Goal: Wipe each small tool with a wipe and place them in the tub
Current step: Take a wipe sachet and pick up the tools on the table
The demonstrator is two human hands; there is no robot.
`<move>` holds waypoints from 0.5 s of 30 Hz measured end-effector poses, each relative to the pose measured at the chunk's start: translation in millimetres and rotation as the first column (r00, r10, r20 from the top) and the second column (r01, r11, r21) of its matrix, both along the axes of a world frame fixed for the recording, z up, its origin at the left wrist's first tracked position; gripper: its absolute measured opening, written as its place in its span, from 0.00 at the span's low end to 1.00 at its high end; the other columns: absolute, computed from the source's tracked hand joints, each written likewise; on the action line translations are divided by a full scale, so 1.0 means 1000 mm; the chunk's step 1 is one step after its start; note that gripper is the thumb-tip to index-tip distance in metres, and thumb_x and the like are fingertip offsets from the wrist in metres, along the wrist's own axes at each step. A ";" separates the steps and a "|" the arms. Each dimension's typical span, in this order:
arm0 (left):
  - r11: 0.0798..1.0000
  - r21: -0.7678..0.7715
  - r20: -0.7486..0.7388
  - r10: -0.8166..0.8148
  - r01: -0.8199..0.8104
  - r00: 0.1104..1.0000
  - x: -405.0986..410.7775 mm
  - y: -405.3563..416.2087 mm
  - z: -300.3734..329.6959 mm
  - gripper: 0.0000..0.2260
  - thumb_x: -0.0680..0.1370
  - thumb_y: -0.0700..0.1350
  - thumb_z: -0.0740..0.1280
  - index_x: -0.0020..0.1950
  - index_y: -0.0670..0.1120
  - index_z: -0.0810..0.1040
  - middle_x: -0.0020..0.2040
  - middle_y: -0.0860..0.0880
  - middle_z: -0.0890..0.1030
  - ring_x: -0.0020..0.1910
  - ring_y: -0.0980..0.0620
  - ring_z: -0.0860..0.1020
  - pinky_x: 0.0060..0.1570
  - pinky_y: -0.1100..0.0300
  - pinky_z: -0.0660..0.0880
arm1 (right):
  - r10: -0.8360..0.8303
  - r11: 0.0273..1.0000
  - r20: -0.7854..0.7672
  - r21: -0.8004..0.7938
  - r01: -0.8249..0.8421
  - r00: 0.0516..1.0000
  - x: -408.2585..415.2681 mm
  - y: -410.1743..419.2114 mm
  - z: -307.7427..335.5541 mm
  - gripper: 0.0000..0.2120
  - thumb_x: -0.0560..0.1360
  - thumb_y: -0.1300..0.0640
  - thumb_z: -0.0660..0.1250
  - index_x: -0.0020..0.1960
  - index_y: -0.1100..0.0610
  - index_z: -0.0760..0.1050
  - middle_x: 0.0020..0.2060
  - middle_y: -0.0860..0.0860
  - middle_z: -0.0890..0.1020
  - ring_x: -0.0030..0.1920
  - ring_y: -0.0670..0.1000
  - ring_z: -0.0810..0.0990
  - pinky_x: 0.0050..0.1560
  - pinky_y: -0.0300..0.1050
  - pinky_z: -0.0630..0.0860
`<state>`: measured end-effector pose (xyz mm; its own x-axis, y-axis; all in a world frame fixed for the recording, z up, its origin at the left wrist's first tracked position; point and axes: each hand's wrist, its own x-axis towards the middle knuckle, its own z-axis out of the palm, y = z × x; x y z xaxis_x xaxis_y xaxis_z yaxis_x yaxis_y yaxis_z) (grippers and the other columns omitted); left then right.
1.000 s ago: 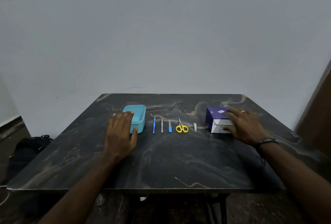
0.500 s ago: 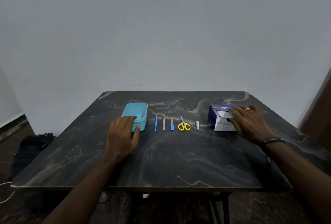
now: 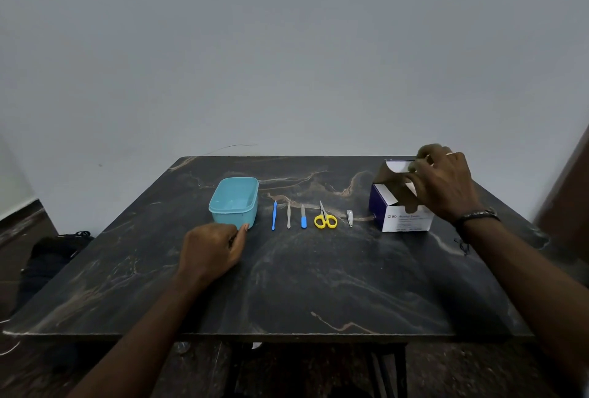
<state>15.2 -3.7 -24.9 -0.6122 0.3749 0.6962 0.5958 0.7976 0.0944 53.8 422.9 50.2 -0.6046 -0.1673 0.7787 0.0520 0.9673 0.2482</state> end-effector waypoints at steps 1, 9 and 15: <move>1.000 0.003 0.000 -0.002 0.002 1.000 -0.001 0.000 -0.001 0.17 0.69 0.41 0.77 0.24 0.46 0.73 0.20 0.51 0.71 0.20 0.60 0.59 0.27 0.74 0.51 | -0.011 1.000 -0.006 -0.023 0.011 1.000 -0.002 -0.002 0.001 0.06 0.68 0.62 0.75 0.40 0.62 0.78 0.44 0.61 0.79 0.36 0.62 0.76 0.38 0.51 0.68; 0.999 0.051 0.032 -0.008 0.006 0.999 -0.007 -0.002 -0.004 0.17 0.72 0.42 0.75 0.25 0.46 0.74 0.21 0.52 0.71 0.20 0.59 0.60 0.26 0.72 0.54 | -0.118 0.912 0.186 -0.368 0.180 0.976 -0.003 -0.020 0.001 0.21 0.75 0.48 0.67 0.28 0.57 0.70 0.22 0.48 0.72 0.31 0.57 0.75 0.49 0.55 0.73; 0.998 0.060 0.033 -0.017 0.015 0.999 -0.009 -0.002 -0.007 0.17 0.73 0.43 0.73 0.25 0.46 0.74 0.21 0.52 0.71 0.19 0.59 0.62 0.26 0.73 0.55 | 0.161 0.880 0.628 -0.441 0.177 0.761 -0.012 -0.014 0.010 0.10 0.73 0.56 0.71 0.33 0.54 0.81 0.22 0.46 0.80 0.30 0.47 0.81 0.33 0.40 0.71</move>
<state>6.0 -5.4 -31.6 -0.6300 0.3432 0.6966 0.6038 0.7806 0.1614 41.8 408.4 59.9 -0.9756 0.1034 0.1936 0.0563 0.9705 -0.2345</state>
